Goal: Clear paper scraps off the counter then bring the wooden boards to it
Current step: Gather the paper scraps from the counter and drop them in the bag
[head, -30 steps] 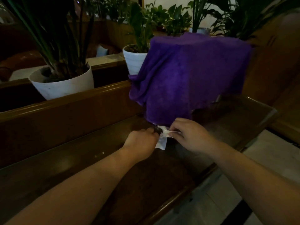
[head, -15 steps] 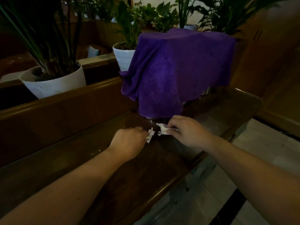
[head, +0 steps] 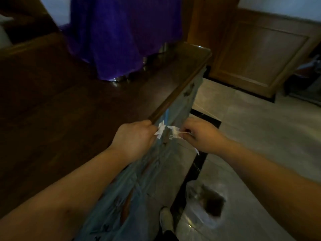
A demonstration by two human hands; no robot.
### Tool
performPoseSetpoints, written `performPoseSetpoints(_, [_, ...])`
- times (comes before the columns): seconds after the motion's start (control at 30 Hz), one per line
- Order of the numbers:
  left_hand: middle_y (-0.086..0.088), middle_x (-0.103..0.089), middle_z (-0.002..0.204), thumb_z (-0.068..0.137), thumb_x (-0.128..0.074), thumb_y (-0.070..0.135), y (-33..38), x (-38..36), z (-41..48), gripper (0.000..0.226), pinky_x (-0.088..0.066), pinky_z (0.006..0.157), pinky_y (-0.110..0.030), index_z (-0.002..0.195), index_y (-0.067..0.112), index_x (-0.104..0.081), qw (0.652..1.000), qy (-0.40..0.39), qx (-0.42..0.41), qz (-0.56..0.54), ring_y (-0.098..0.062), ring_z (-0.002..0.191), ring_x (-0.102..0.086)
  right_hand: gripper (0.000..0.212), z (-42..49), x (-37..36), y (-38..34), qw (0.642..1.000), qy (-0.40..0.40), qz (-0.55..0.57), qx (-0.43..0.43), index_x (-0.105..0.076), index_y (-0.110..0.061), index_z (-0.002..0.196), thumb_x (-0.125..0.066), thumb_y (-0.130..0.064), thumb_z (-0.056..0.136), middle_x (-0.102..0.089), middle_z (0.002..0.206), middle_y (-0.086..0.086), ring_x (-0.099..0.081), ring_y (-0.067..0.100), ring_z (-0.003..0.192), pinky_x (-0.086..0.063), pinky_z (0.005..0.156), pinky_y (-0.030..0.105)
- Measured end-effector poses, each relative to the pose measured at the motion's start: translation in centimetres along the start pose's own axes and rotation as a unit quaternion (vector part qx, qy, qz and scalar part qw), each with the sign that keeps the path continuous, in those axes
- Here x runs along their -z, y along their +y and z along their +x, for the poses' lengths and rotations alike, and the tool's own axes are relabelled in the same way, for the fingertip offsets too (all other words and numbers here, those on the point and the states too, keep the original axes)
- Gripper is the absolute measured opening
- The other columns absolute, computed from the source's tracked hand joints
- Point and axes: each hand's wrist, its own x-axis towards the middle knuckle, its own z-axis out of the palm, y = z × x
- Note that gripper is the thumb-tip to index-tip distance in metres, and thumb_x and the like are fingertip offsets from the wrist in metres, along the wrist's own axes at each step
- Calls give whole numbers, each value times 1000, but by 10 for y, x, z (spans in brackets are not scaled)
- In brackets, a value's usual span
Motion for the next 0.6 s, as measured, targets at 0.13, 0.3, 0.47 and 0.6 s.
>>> performPoseSetpoints(0.13, [-1, -62, 64, 72, -74, 30, 51, -28, 7, 14, -37, 38, -26, 70, 20, -65, 998, -37, -52, 18, -25, 52, -64, 9, -67, -14, 37, 997, -11, 26, -73, -64, -14, 92, -62, -23, 92, -56, 87, -2, -53, 15, 77, -41, 65, 26])
performPoseSetpoints(0.3, [2, -62, 60, 61, -83, 33, 103, -85, 18, 19, -31, 35, -22, 64, 23, -67, 990, -102, -91, 27, -19, 46, -63, 8, -138, -54, 93, 980, -31, 63, -185, -64, -15, 97, -61, -21, 93, -54, 92, -2, -51, 13, 81, -35, 68, 23])
performPoseSetpoints(0.47, [-3, -62, 56, 60, -85, 26, 152, -173, 32, 26, -36, 33, -24, 61, 17, -61, 979, -171, -115, -13, -25, 41, -60, 7, -205, -117, 157, 948, -48, 130, -286, -63, -19, 98, -61, -23, 93, -52, 91, -5, -51, 12, 82, -39, 75, 26])
performPoseSetpoints(0.6, [-9, -68, 76, 78, -73, 25, 198, -259, 56, 16, -37, 46, -30, 74, 11, -67, 961, -248, -120, -24, -30, 65, -69, 4, -243, -168, 214, 919, -16, 175, -353, -61, -23, 89, -62, -22, 92, -54, 85, -4, -50, 12, 76, -39, 70, 27])
